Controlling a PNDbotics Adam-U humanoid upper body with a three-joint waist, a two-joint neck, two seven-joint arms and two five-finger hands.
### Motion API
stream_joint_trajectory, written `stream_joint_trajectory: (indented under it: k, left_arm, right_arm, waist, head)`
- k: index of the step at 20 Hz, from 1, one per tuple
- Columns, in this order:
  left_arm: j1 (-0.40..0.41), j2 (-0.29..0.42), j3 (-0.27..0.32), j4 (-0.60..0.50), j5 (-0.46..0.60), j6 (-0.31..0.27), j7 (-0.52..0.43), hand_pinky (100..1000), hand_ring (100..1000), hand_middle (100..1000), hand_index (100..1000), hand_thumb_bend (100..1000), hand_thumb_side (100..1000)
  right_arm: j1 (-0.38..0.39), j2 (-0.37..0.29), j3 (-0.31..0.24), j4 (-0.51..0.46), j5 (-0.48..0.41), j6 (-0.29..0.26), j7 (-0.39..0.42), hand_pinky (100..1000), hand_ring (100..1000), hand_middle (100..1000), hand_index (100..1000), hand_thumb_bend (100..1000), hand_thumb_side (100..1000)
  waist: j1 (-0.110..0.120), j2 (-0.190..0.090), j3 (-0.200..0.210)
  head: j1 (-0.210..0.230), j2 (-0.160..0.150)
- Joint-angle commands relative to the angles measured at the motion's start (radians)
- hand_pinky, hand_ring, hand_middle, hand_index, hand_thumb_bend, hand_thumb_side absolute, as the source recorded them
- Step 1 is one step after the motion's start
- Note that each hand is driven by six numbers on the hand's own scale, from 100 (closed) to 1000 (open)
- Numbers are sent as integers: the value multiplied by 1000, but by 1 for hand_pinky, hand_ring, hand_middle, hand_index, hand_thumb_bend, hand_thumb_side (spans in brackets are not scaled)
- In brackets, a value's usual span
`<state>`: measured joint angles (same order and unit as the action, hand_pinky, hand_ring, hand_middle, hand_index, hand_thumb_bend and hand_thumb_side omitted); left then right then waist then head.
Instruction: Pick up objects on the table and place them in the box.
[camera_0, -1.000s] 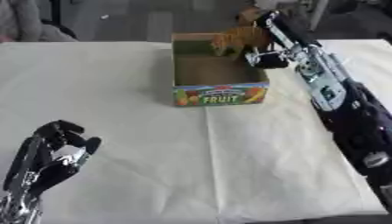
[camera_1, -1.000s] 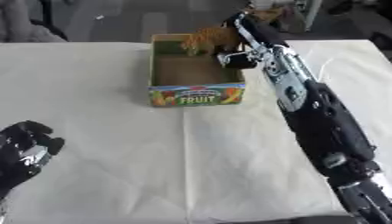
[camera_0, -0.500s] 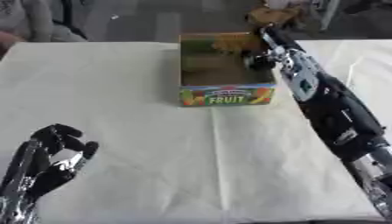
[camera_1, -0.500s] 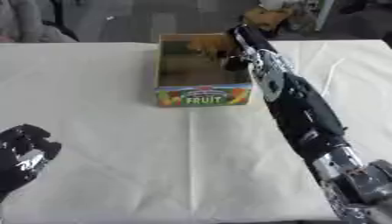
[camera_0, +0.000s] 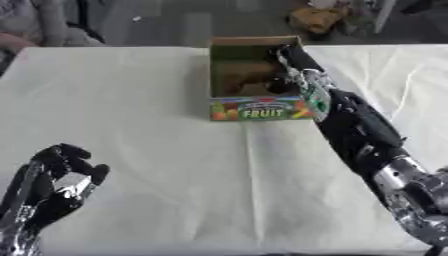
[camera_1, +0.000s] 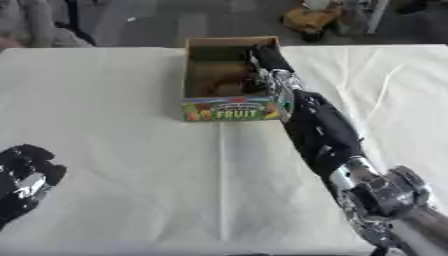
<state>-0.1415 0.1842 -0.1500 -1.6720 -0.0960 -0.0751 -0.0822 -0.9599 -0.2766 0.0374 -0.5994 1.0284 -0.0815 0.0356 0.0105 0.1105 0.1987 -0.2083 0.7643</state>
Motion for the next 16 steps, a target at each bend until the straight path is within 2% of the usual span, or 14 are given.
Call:
stream_joint_trajectory:
  k: [1,5,7,8,11,14,16]
  left_arm:
    - [-13,8,-1,-15,7,-2,-3,551,510,538,579,629,374]
    - [-12,8,0,-15,5,-2,-2,551,510,538,579,629,374]
    - [-12,8,1,-15,5,-2,-1,551,510,538,579,630,374]
    - [-11,8,1,-15,5,-2,-1,552,510,538,579,630,374]
    - [-11,8,2,-14,5,-2,0,552,510,538,579,630,375]
    - [-10,9,2,-13,4,-2,-2,552,511,539,579,631,376]
    - [-9,9,1,-13,3,-1,-2,552,511,539,579,631,376]
  right_arm:
    - [-33,-12,-2,-14,0,-23,104,773,801,843,917,108,416]
    - [-38,-18,-1,-38,-26,-38,187,791,821,878,929,121,473]
    - [-43,-25,0,-50,-39,-37,207,795,826,886,934,120,449]
    - [-46,-28,0,-56,-41,-33,211,794,824,887,933,110,404]
    - [-53,-40,-3,-80,-41,-18,194,790,819,885,934,100,369]
    - [-62,-48,-5,-75,-54,-11,204,798,824,891,943,100,434]
    - [-68,-51,-10,-48,-72,-10,244,798,823,881,932,104,490]
  waist:
    - [0,-12,-2]
    - [-3,-14,-7]
    - [-4,-15,-8]
    - [-5,-15,-9]
    - [-7,-16,-11]
    - [-8,-17,-13]
    - [-9,-18,-14]
  head:
    - [-1,6]
    - [3,6]
    - [4,6]
    - [5,6]
    - [7,6]
    - [8,6]
    - [8,6]
